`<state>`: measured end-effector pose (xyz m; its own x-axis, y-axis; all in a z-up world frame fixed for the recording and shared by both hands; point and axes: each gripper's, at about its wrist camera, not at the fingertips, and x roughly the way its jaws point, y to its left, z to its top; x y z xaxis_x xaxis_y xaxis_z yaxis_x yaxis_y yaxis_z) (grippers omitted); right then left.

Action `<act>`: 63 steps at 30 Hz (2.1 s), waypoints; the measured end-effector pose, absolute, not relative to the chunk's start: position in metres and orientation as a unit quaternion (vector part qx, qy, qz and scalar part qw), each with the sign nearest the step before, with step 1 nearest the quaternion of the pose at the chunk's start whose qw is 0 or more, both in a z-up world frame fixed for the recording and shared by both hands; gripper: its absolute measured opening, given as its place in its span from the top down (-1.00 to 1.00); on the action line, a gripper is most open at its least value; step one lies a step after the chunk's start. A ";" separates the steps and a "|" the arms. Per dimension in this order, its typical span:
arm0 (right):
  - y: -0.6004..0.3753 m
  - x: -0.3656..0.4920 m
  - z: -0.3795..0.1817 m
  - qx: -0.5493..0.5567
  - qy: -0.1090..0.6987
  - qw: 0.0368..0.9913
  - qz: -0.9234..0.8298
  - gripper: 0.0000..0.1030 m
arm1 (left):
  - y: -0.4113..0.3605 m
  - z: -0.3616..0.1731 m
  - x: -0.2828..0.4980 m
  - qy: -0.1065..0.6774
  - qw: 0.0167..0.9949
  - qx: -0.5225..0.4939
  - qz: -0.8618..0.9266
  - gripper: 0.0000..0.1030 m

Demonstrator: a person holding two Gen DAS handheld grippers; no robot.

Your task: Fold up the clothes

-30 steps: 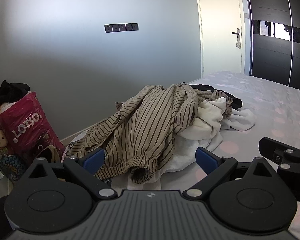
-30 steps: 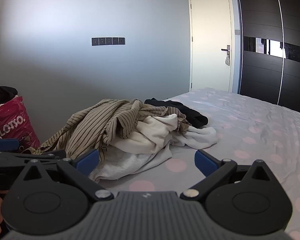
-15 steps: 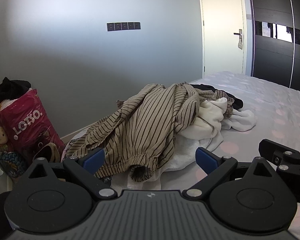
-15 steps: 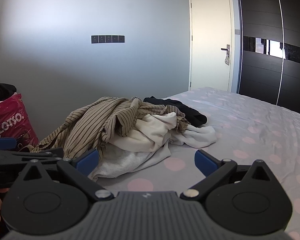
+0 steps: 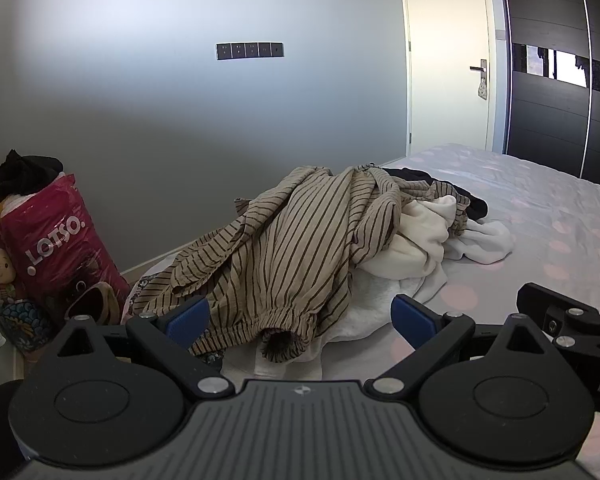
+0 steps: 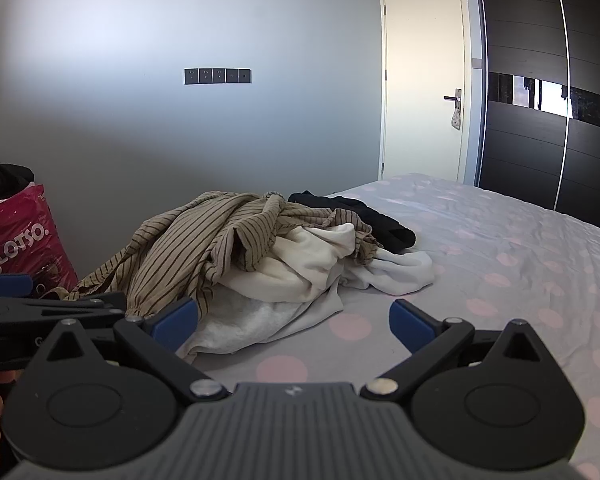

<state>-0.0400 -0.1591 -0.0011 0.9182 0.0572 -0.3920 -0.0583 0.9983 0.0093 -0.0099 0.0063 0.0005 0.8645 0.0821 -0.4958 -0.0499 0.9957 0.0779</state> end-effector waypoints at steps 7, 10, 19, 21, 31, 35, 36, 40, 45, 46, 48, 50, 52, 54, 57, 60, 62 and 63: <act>-0.158 -0.038 -0.005 -0.001 0.207 0.978 0.032 -0.99 | 0.007 0.000 -0.008 0.261 0.964 0.029 0.033 -0.93; -0.157 -0.037 -0.006 -0.001 0.209 0.977 0.033 -0.99 | 0.009 -0.002 -0.004 0.265 0.963 0.028 0.027 -0.93; -0.149 -0.017 -0.005 -0.006 0.216 0.975 0.045 -0.98 | 0.023 0.001 0.030 0.274 0.961 0.039 0.012 -0.92; -0.145 -0.007 -0.003 -0.013 0.217 0.975 0.051 -0.98 | 0.029 0.004 0.043 0.274 0.961 0.043 0.009 -0.90; -0.121 0.056 0.009 -0.061 0.218 0.971 0.078 -0.51 | 0.034 0.015 0.103 0.263 0.962 0.077 -0.009 -0.73; -0.116 0.081 0.008 -0.068 0.224 0.969 0.077 -0.47 | 0.038 0.003 0.131 0.286 0.956 0.065 -0.017 -0.56; -0.115 0.088 0.008 -0.068 0.227 0.969 0.076 -0.31 | 0.039 0.000 0.138 0.293 0.954 0.063 -0.021 -0.52; -0.109 0.119 0.006 -0.054 0.254 0.962 0.082 -0.16 | 0.040 -0.007 0.163 0.322 0.944 0.069 -0.035 -0.29; -0.093 0.151 0.000 -0.047 0.274 0.956 0.090 -0.14 | 0.045 -0.017 0.180 0.343 0.935 0.079 -0.039 0.00; -0.090 0.157 -0.004 -0.049 0.280 0.954 0.090 -0.12 | 0.047 -0.019 0.182 0.346 0.934 0.078 -0.038 0.10; -0.084 0.170 -0.010 -0.053 0.294 0.950 0.090 0.18 | 0.050 -0.024 0.185 0.355 0.931 0.075 -0.045 0.30; -0.082 0.178 -0.017 -0.048 0.307 0.946 0.089 0.57 | 0.053 -0.028 0.187 0.361 0.929 0.070 -0.053 0.45; -0.085 0.181 -0.023 -0.032 0.317 0.944 0.091 0.92 | 0.058 -0.031 0.189 0.363 0.928 0.060 -0.054 0.69; -0.090 0.180 -0.023 -0.021 0.316 0.945 0.086 0.95 | 0.064 -0.032 0.189 0.367 0.927 0.049 -0.057 0.82; -0.098 0.173 -0.018 -0.023 0.307 0.949 0.073 0.96 | 0.067 -0.030 0.183 0.363 0.929 0.046 -0.057 0.93; -0.105 0.162 -0.011 -0.038 0.289 0.955 0.050 0.97 | 0.071 -0.027 0.183 0.357 0.932 0.035 -0.055 0.95; -0.113 0.154 -0.005 -0.046 0.275 0.960 0.023 0.98 | 0.074 -0.024 0.180 0.352 0.934 0.024 -0.061 0.95; -0.119 0.149 -0.001 -0.048 0.267 0.962 0.008 0.98 | 0.074 -0.023 0.178 0.351 0.934 0.025 -0.062 0.93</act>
